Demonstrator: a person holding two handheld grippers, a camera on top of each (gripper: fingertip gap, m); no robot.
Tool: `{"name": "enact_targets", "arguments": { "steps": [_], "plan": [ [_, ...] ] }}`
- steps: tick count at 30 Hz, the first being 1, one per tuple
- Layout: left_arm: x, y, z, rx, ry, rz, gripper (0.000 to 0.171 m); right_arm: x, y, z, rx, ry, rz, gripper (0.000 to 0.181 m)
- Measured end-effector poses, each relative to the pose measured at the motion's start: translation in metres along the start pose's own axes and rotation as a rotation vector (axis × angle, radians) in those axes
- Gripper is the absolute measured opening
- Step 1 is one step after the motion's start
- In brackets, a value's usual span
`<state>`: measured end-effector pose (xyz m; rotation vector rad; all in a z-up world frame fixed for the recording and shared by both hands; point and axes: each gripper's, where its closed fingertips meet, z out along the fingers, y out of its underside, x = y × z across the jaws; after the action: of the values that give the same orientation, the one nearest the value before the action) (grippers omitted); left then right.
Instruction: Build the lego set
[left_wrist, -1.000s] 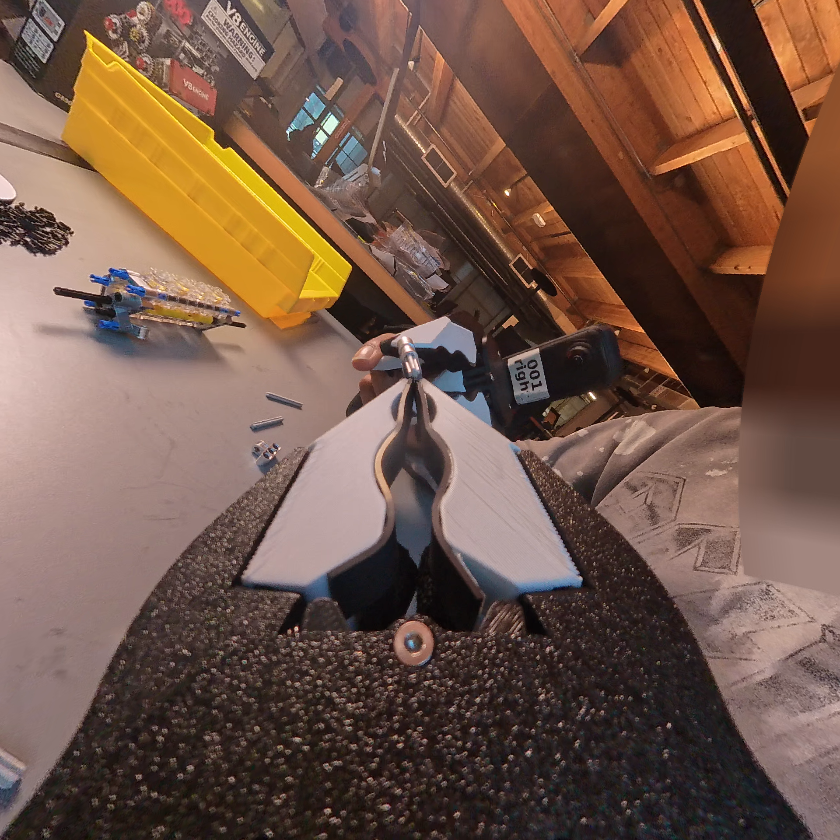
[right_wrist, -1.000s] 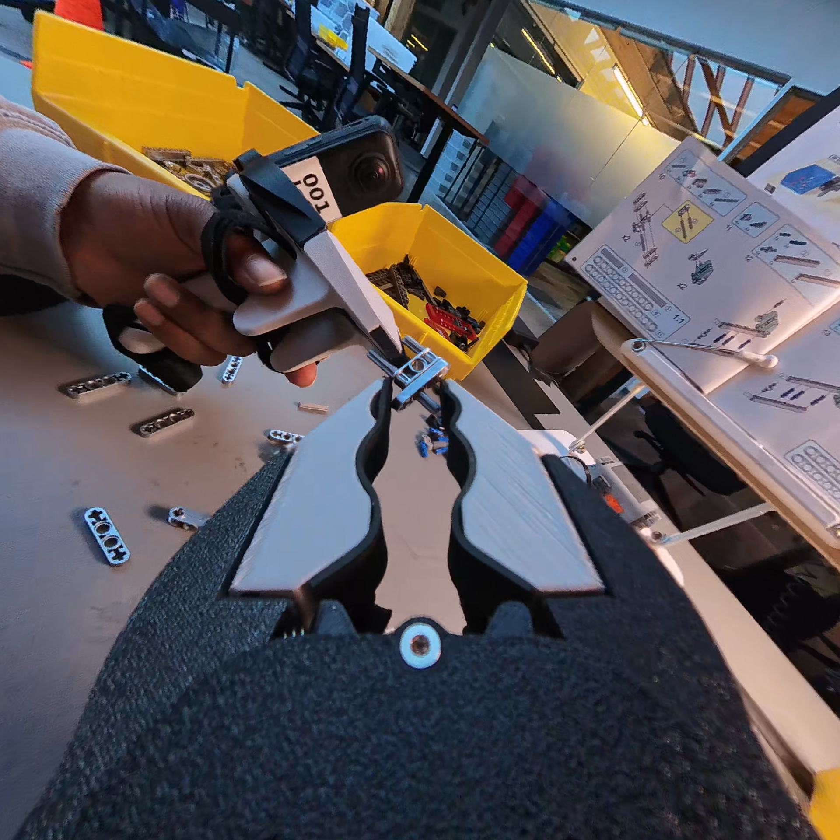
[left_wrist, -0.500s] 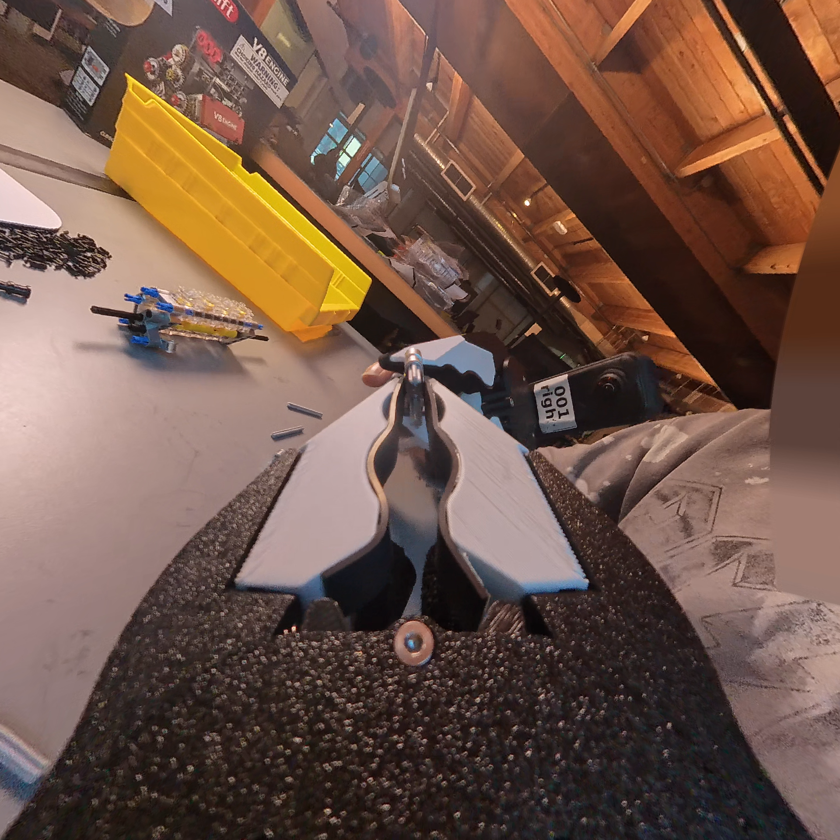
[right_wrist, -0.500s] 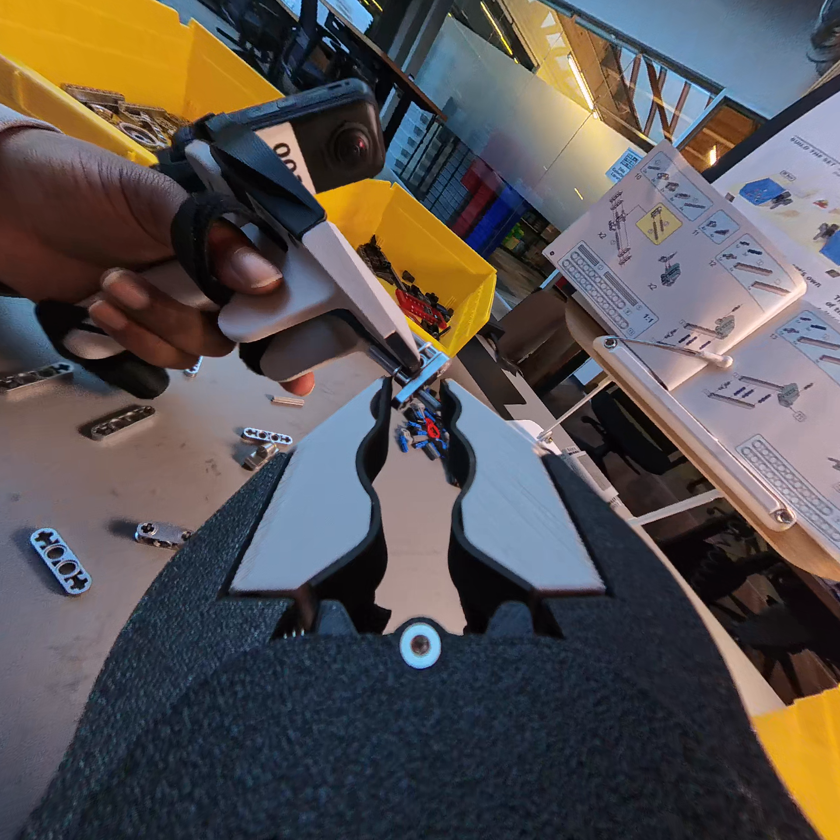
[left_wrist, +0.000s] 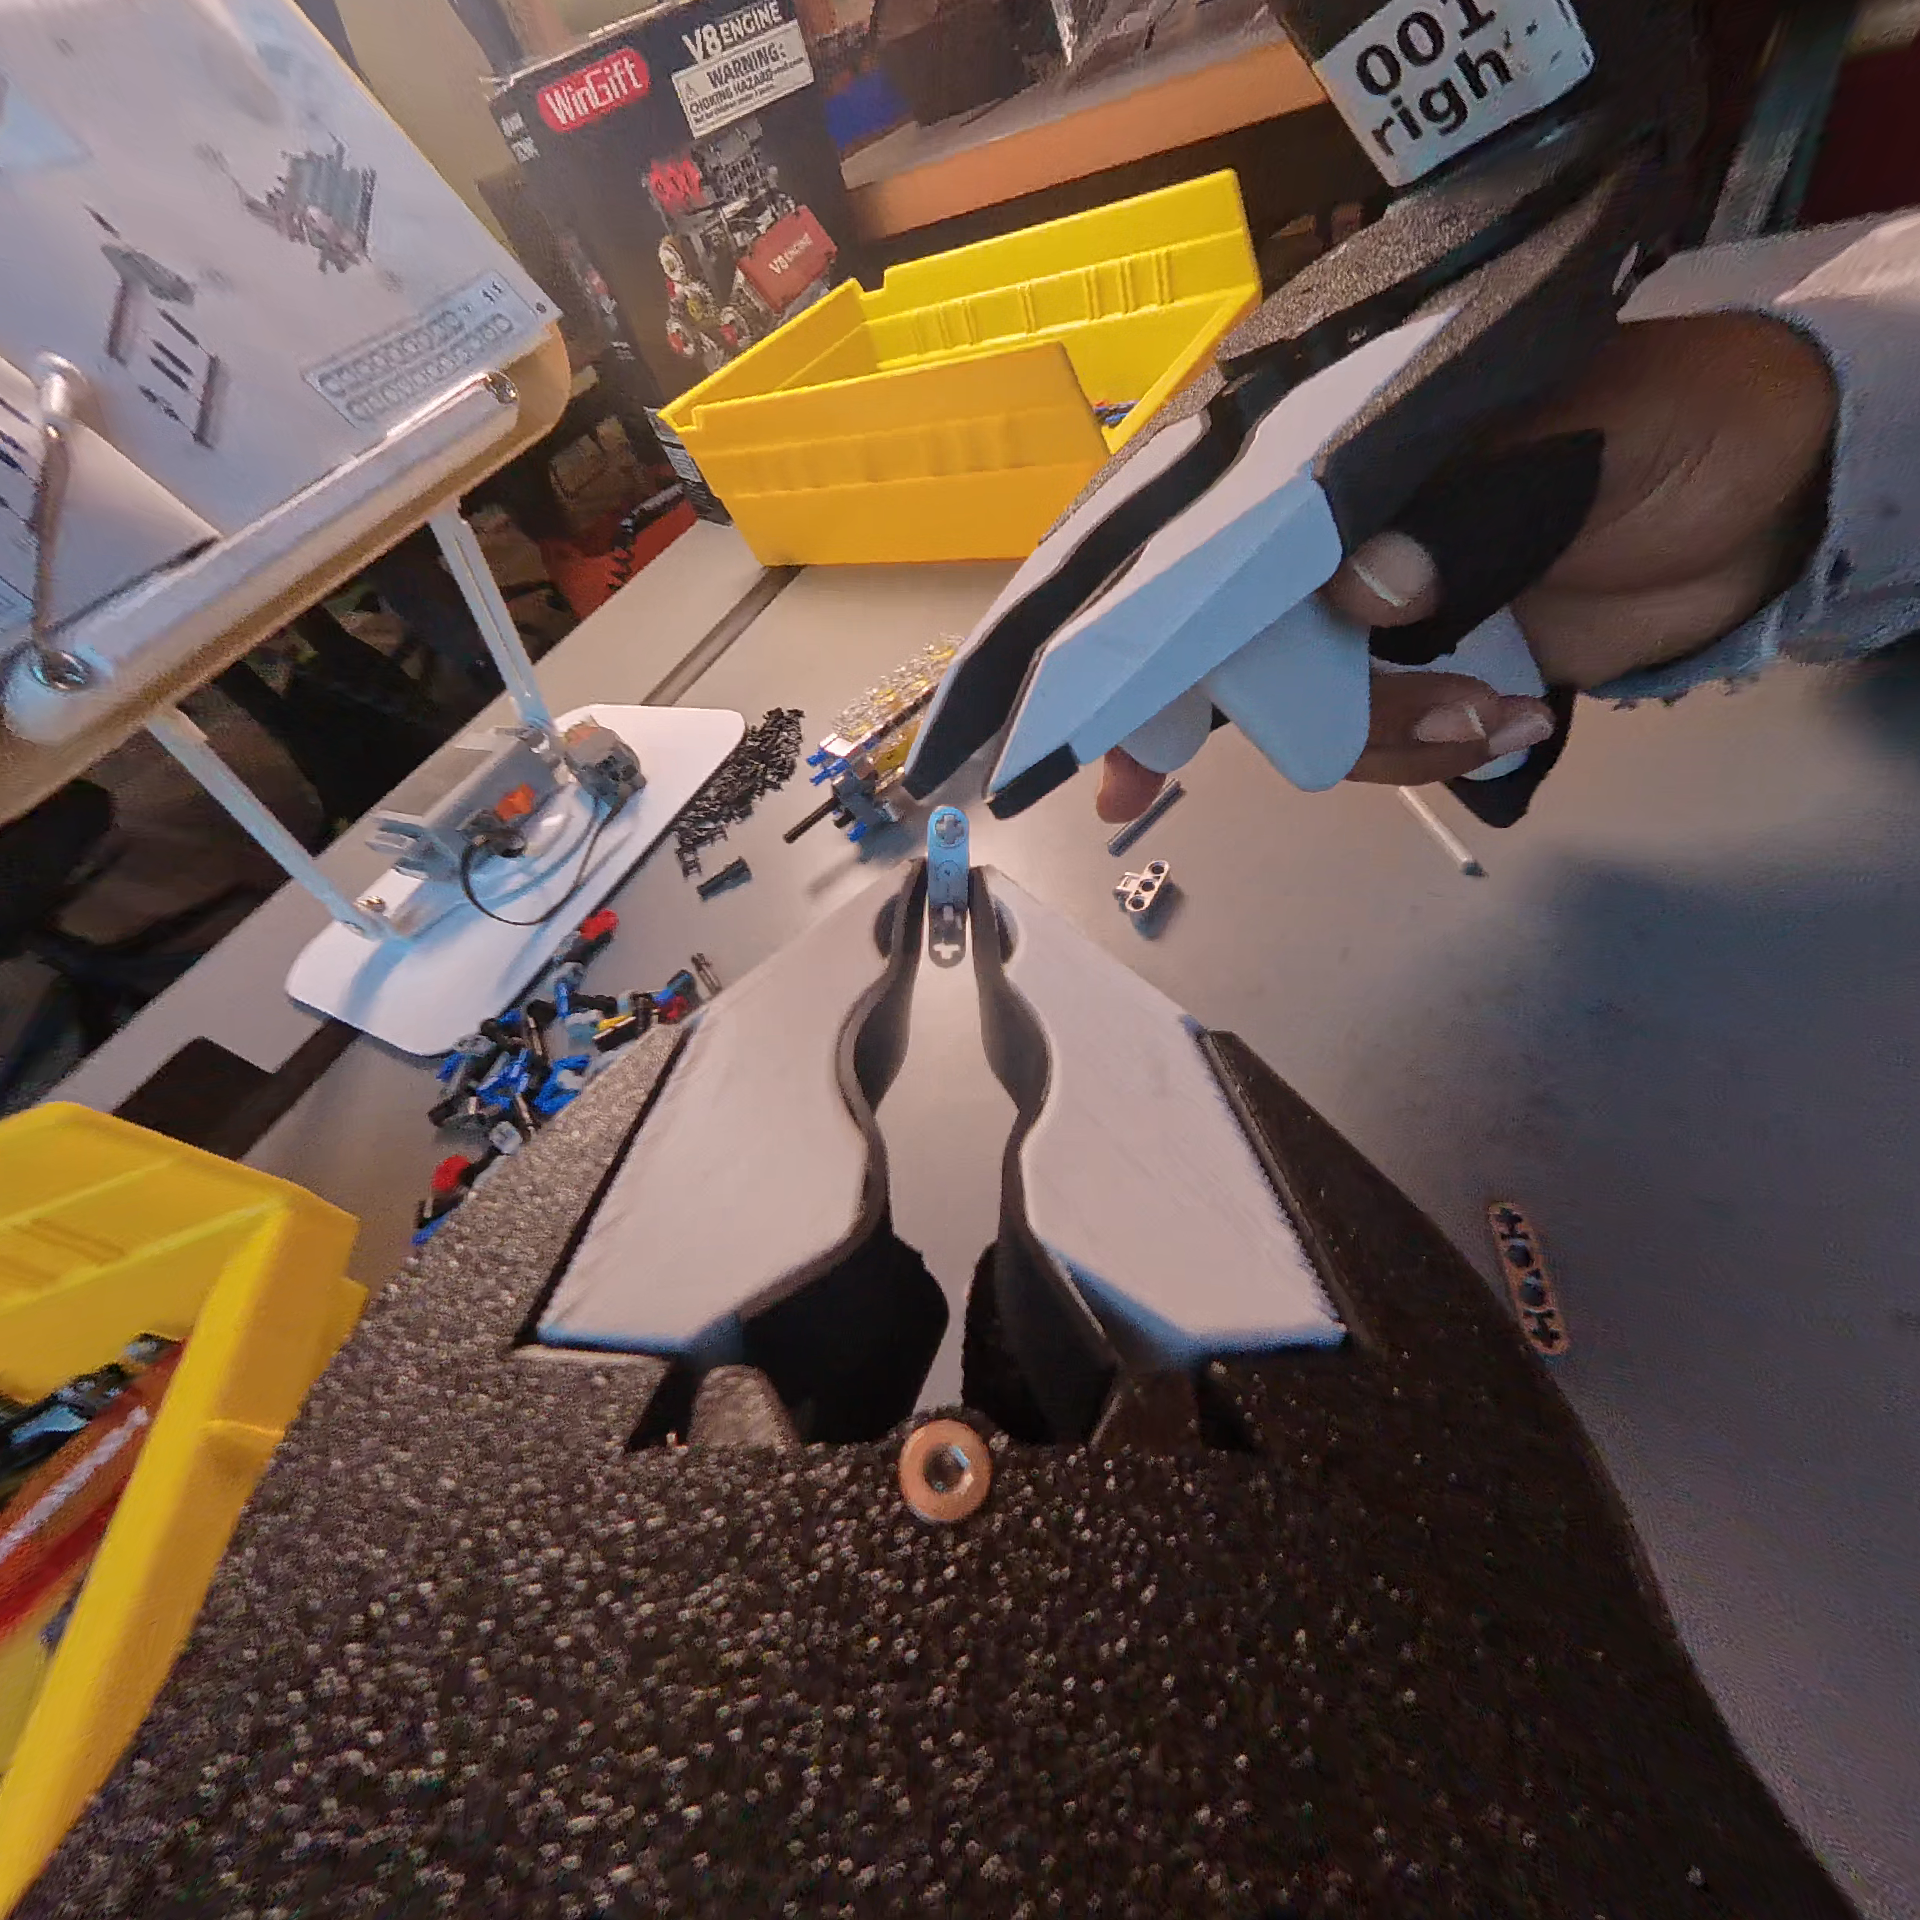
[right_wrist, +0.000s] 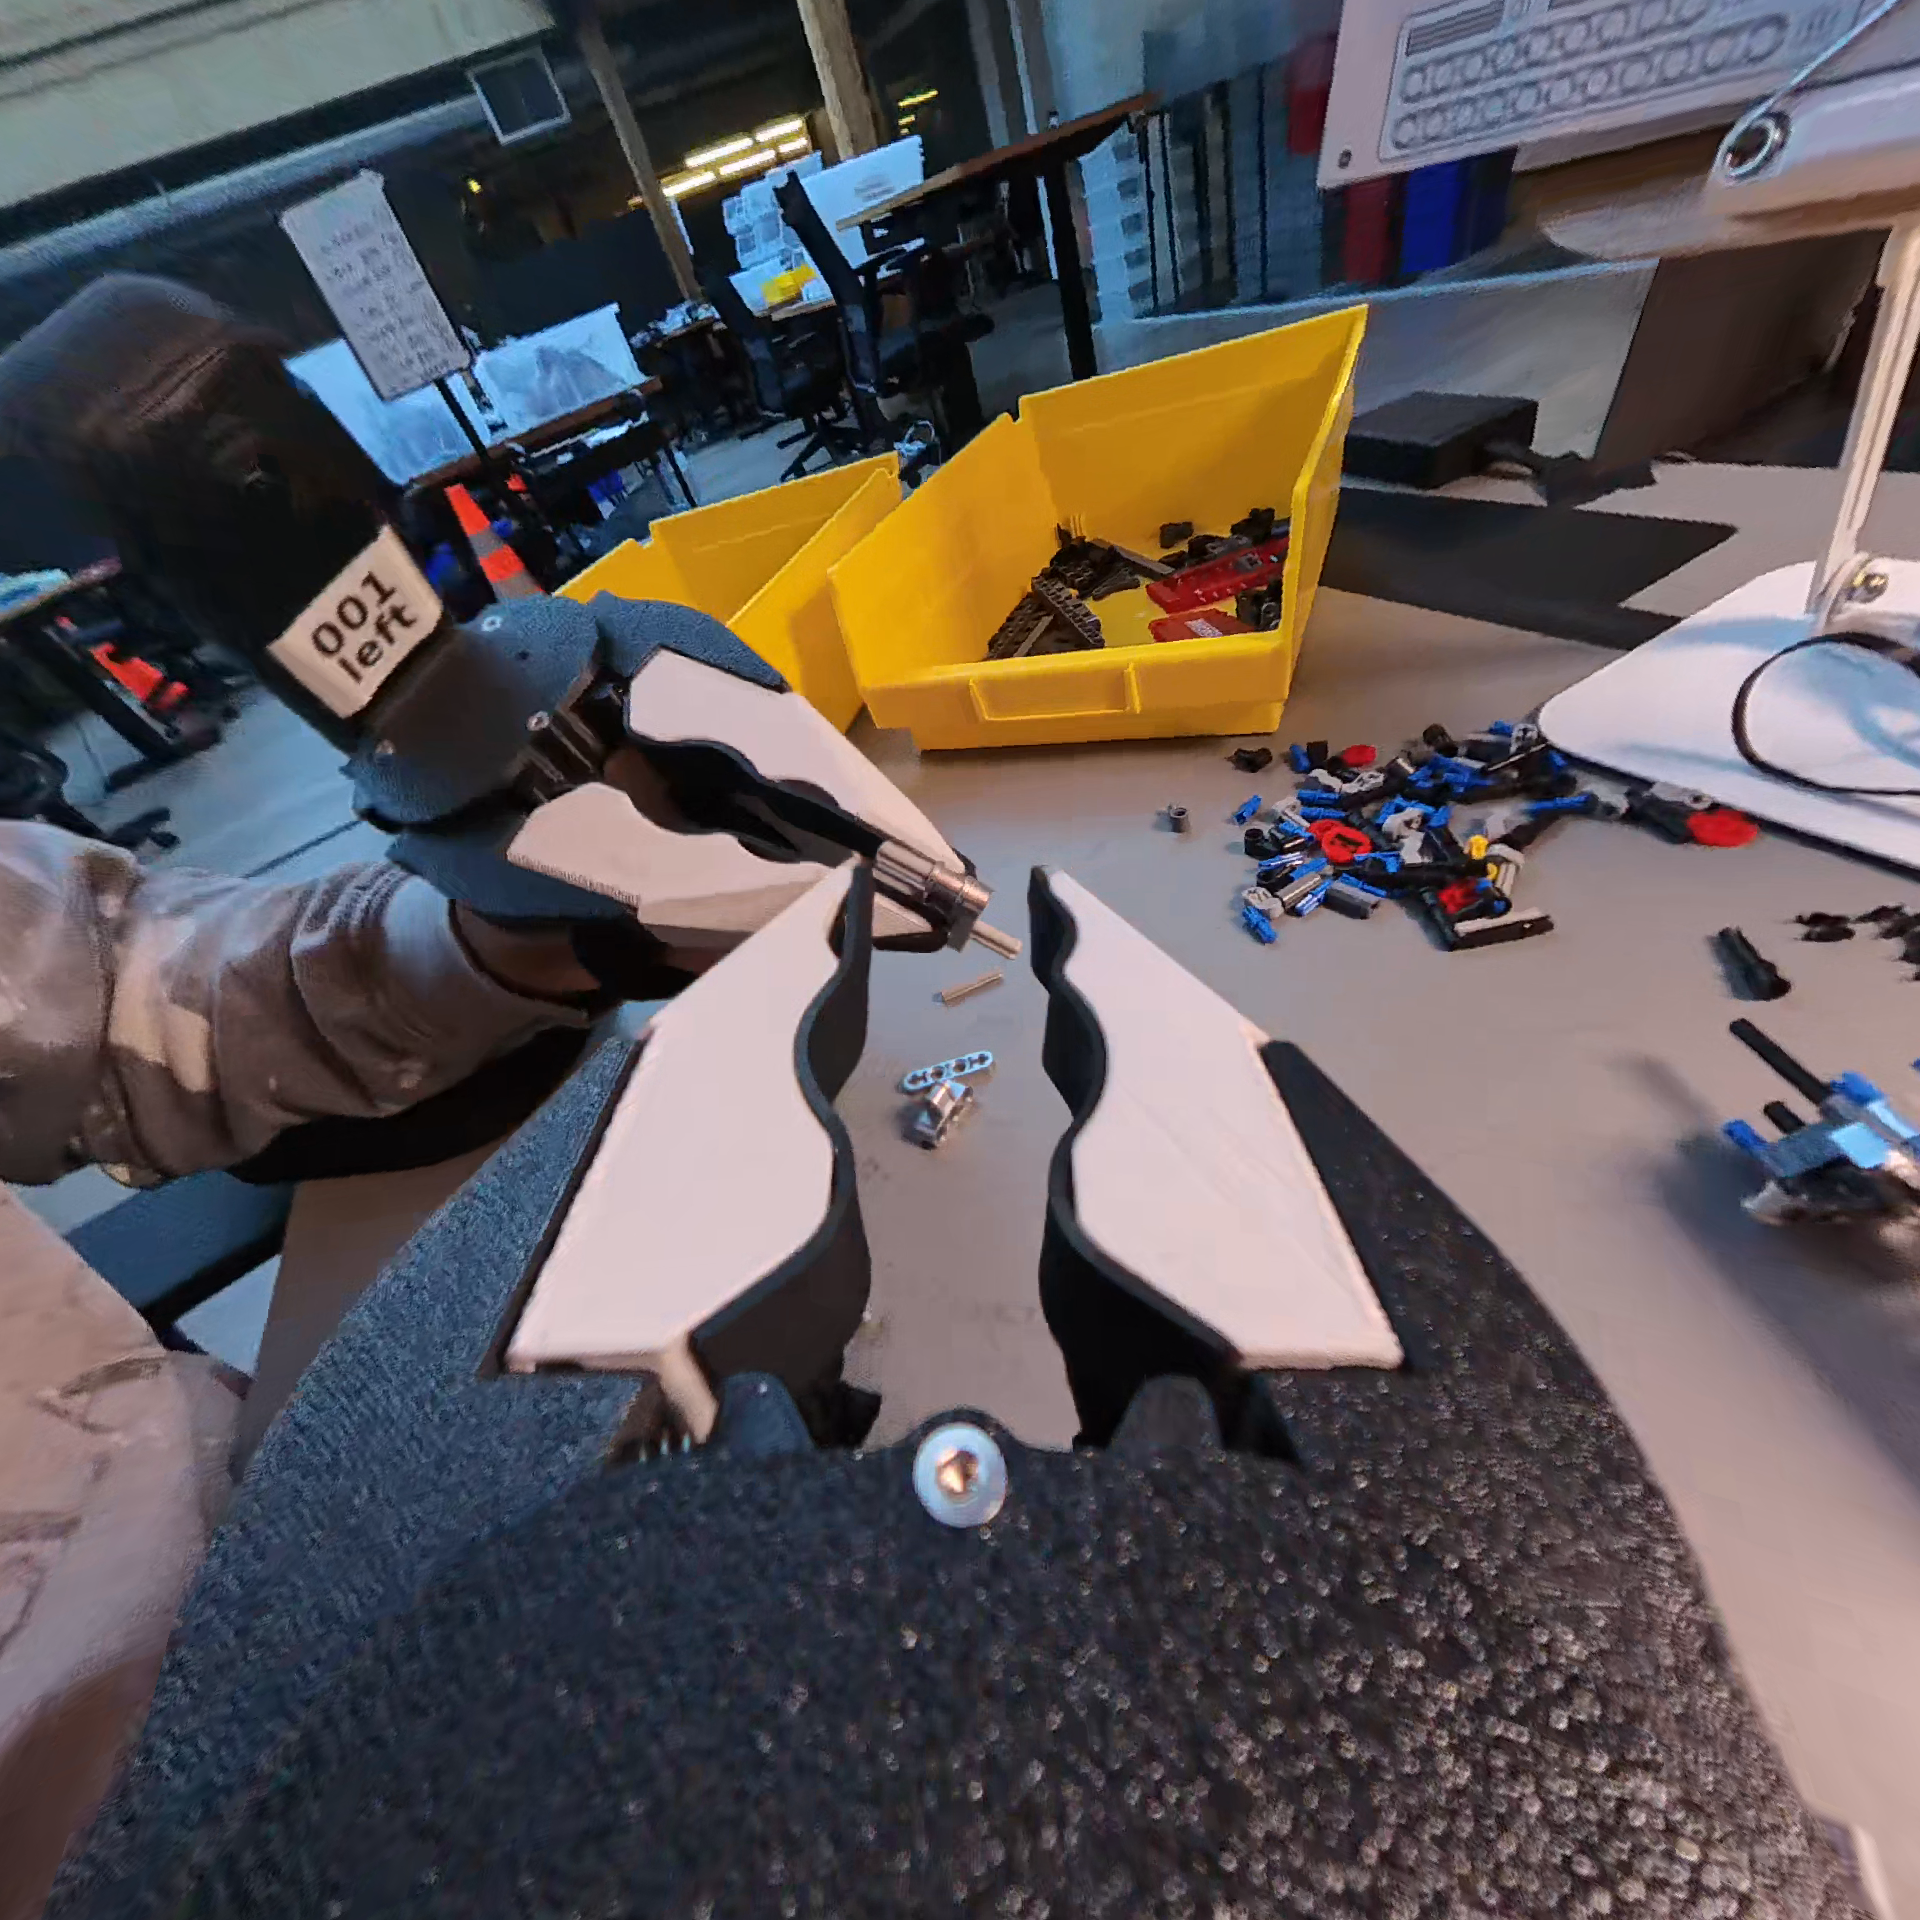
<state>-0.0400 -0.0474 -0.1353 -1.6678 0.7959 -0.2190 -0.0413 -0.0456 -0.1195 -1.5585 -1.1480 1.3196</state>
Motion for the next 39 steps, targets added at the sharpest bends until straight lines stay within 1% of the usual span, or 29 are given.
{"name": "enact_targets", "arguments": {
  "steps": [2,5,7,9,10,14,16,18,20,22,25,27,29,31,33,34,35,39],
  "plan": [
    [0.0,0.001,0.001,-0.018,-0.05,0.095,0.006,-0.003,0.002,0.003,0.002,-0.015,0.054,0.032],
    [0.001,0.002,0.003,-0.046,-0.097,0.205,0.006,-0.002,0.005,0.005,-0.007,-0.006,0.083,0.031],
    [0.001,0.002,0.004,-0.067,-0.129,0.272,0.006,0.001,0.01,0.006,-0.027,0.006,0.094,0.028],
    [0.0,0.002,0.004,-0.083,-0.165,0.346,0.006,-0.001,0.011,0.006,-0.028,-0.012,0.109,0.022],
    [0.0,0.002,0.004,-0.088,-0.178,0.375,0.006,-0.001,0.011,0.006,-0.026,-0.015,0.112,0.022],
    [0.001,0.0,0.003,-0.088,-0.198,0.432,0.006,-0.003,0.011,0.007,-0.026,-0.031,0.11,0.022],
    [0.002,0.0,0.002,-0.069,-0.182,0.395,0.006,-0.004,0.011,0.007,-0.024,-0.043,0.102,0.022],
    [0.002,0.001,0.001,-0.046,-0.138,0.309,0.007,-0.003,0.009,0.005,-0.012,-0.055,0.075,0.022],
    [0.002,0.0,-0.003,0.003,-0.06,0.154,0.009,-0.001,0.002,-0.001,0.016,-0.064,-0.025,0.022],
    [0.0,-0.009,-0.008,0.082,0.05,-0.091,0.015,-0.003,-0.008,-0.009,0.057,-0.073,-0.188,0.022],
    [-0.001,-0.029,-0.018,0.255,0.309,-0.571,0.022,-0.023,-0.019,-0.02,0.13,-0.131,-0.403,0.022],
    [0.0,-0.039,-0.025,0.357,0.516,-0.859,0.023,-0.037,-0.022,-0.023,0.165,-0.161,-0.483,0.022],
    [0.005,-0.047,-0.03,0.415,0.689,-1.04,0.023,-0.045,-0.021,-0.024,0.188,-0.178,-0.523,0.022],
    [0.015,-0.052,-0.032,0.429,0.807,-1.12,0.023,-0.05,-0.021,-0.024,0.201,-0.196,-0.532,0.022],
    [0.027,-0.056,-0.033,0.413,0.88,-1.139,0.019,-0.051,-0.02,-0.024,0.2,-0.202,-0.546,0.022],
    [0.031,-0.058,-0.033,0.413,0.902,-1.145,0.017,-0.052,-0.02,-0.024,0.201,-0.206,-0.548,0.022],
    [0.031,-0.06,-0.033,0.419,0.911,-1.158,0.012,-0.053,-0.019,-0.024,0.199,-0.217,-0.545,0.022],
    [0.032,-0.056,-0.032,0.415,0.928,-1.208,0.009,-0.052,-0.013,-0.022,0.175,-0.217,-0.569,0.022]
  ]
}}
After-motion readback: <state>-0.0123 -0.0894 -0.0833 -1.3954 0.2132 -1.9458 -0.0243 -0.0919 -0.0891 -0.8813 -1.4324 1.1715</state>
